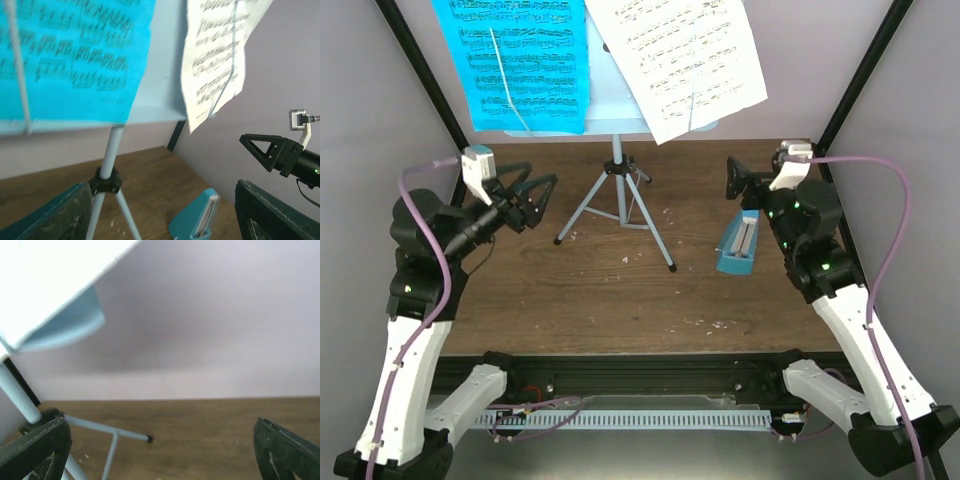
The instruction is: Pack up the instrument practice props
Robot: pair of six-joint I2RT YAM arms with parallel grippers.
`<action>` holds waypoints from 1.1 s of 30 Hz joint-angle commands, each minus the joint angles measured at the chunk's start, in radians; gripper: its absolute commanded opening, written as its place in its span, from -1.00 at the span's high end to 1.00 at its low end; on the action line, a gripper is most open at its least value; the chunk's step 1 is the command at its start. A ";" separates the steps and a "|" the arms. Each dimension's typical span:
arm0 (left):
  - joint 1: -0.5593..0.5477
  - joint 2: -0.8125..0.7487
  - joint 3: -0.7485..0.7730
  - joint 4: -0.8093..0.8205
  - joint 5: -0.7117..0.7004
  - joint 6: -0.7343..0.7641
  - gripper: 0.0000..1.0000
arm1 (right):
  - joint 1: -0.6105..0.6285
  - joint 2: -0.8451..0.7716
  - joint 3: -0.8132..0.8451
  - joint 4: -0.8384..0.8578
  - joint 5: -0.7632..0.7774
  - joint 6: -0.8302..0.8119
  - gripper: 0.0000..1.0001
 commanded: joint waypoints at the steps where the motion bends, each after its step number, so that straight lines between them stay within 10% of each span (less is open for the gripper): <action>1: -0.058 0.123 0.144 -0.059 0.044 0.018 -0.57 | -0.015 0.029 0.166 -0.102 -0.091 0.000 -0.99; 6: -0.370 0.338 0.406 -0.148 -0.166 0.116 -0.56 | -0.214 0.133 0.328 -0.070 -0.450 0.059 -0.91; 16: -0.432 0.711 0.730 0.058 0.010 -0.088 -0.49 | -0.479 0.310 0.428 0.249 -1.103 0.354 -0.91; 33: -0.448 1.033 1.080 0.130 -0.053 -0.246 -0.26 | -0.469 0.586 0.748 0.294 -1.292 0.425 -0.17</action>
